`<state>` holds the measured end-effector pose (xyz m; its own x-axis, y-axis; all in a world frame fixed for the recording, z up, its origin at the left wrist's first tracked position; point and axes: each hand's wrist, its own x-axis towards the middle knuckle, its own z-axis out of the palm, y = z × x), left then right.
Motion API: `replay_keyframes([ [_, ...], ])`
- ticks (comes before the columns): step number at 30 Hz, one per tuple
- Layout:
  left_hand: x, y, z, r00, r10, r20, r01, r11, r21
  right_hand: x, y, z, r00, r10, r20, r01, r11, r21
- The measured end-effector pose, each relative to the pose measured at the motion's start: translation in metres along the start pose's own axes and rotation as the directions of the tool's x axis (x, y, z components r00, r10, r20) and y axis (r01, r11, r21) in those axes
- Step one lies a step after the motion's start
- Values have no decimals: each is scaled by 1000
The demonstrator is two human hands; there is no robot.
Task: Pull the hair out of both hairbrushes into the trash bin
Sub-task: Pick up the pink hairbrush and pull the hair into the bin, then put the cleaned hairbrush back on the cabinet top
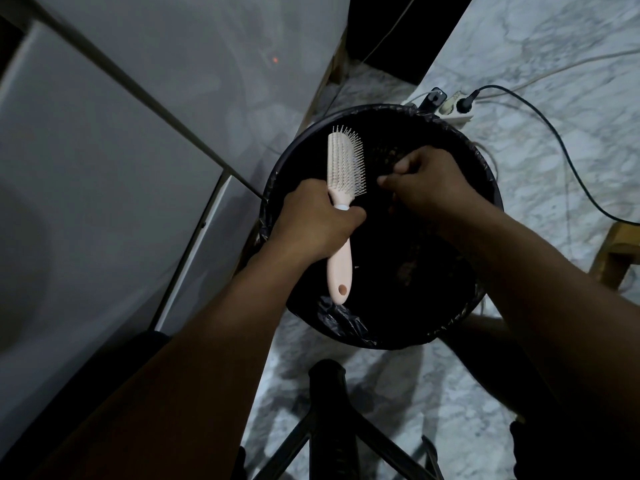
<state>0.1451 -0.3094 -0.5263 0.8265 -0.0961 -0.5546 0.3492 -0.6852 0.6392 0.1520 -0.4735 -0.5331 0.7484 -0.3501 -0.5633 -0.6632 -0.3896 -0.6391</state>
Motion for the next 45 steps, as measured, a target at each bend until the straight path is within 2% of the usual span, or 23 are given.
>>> replay_keyframes([
  [3,0,-2,1,1000,-9,19,8,998,55,2,2,-3,999,-54,3,54,996,-77],
  [6,0,-2,1,1000,-12,27,9,994,110,1,4,-6,992,-77,103,94,981,-169],
  [10,-3,1,1,1000,15,18,-17,991,136,-5,1,-8,993,-109,45,117,963,-243],
  [13,-14,2,0,999,25,-27,-21,989,147,-15,-3,-11,984,-112,137,156,915,-373],
  [17,-40,5,-9,998,-5,-70,13,993,113,-44,-10,-25,976,-108,189,180,886,-426],
  [22,-90,40,-46,987,52,-152,-39,995,91,-90,-58,-65,945,-165,281,293,807,-513],
  [27,-155,96,-95,959,166,-231,-147,984,98,-156,-121,-118,913,-319,253,406,753,-518],
  [33,-245,168,-159,879,339,-335,-293,939,181,-248,-181,-174,851,-484,204,513,684,-518],
  [40,-335,229,-220,741,502,-445,-423,865,271,-347,-245,-226,771,-629,100,582,631,-513],
  [45,-375,251,-258,674,521,-523,-431,853,294,-403,-286,-246,694,-716,71,633,561,-534],
])
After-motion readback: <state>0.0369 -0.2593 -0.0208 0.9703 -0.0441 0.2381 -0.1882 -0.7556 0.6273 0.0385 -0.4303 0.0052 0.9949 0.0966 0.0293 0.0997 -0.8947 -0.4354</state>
